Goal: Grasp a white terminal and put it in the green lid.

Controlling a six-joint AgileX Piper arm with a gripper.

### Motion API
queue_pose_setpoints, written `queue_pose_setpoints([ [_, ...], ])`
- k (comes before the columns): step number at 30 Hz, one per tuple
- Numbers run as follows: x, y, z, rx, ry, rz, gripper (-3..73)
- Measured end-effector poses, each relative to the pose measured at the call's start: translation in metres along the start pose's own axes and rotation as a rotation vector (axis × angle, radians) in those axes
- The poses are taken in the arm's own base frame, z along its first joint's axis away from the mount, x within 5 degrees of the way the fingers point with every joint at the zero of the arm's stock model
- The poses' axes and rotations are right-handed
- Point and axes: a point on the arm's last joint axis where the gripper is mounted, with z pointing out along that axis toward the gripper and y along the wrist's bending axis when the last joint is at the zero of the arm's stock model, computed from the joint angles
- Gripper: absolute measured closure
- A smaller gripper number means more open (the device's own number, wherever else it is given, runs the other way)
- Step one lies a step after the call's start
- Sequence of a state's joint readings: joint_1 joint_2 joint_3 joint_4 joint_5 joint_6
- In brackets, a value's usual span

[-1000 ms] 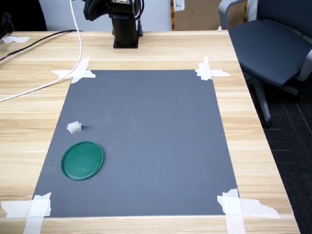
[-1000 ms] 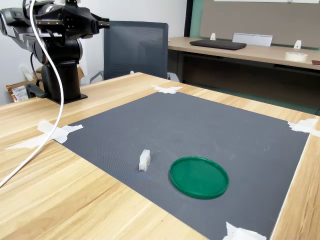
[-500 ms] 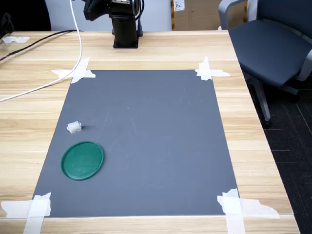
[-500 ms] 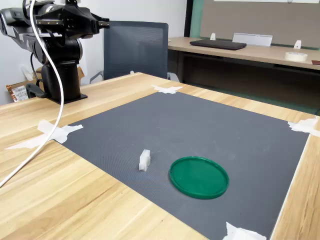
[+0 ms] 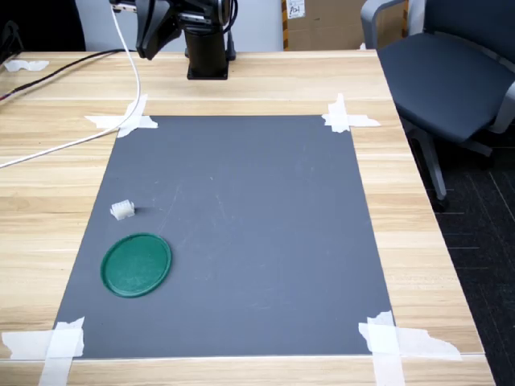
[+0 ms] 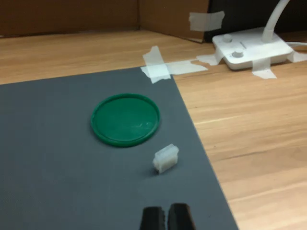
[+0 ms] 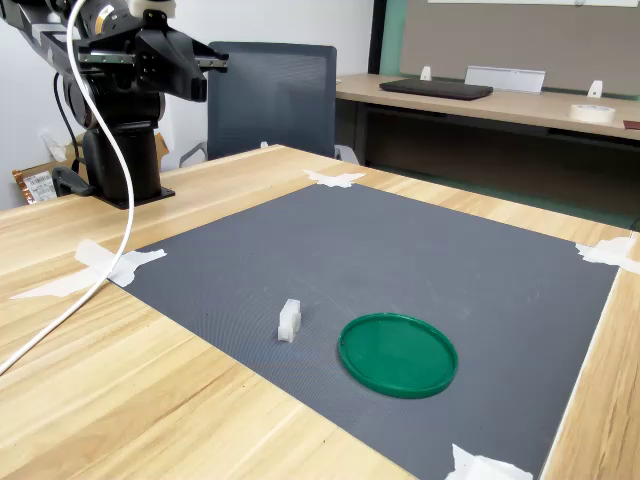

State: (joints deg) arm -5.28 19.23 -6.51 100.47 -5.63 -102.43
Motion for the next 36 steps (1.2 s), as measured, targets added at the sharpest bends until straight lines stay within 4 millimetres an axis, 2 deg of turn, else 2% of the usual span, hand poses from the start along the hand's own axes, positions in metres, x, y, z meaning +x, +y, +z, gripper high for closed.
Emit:
queue_pose_setpoints([
  [7,-0.018,-0.003,0.017,0.044,0.069,-0.007,72.4],
  [18,-0.034,-0.002,0.044,0.055,0.153,-0.023,72.4],
  [25,-0.053,-0.003,0.062,0.067,0.17,-0.138,72.4],
  [36,-0.055,-0.005,0.094,0.098,0.277,-0.248,72.4],
])
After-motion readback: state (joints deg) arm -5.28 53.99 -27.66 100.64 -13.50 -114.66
